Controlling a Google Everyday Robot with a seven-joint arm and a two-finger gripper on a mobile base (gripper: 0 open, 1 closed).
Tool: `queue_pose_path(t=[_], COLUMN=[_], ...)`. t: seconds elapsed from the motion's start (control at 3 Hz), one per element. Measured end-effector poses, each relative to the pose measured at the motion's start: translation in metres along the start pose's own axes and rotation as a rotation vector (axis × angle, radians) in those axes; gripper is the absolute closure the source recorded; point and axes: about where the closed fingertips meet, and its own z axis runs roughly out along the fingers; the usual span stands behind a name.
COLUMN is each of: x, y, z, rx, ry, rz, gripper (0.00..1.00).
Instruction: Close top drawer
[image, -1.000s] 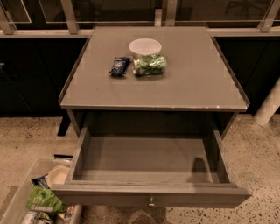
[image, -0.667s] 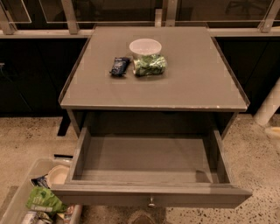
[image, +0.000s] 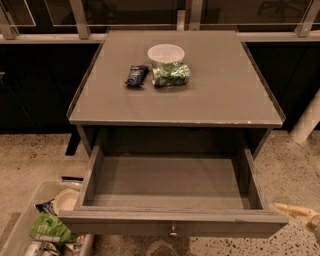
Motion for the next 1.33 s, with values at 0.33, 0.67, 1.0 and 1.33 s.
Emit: queue_pose_path(t=[0.33,0.67,1.0,1.33], x=[0.018,0.043,0.073,0.098], y=[0.038,0.062,0.069,0.056], z=[0.025,0.049,0.077,0.107], rx=[-0.033,-0.040,-0.029,-0.009], ry=[0.039,0.094,0.131,0.120], rz=[0.066,0.132,0.173,0.172], gripper=[0.00,0.00,0.00,0.00])
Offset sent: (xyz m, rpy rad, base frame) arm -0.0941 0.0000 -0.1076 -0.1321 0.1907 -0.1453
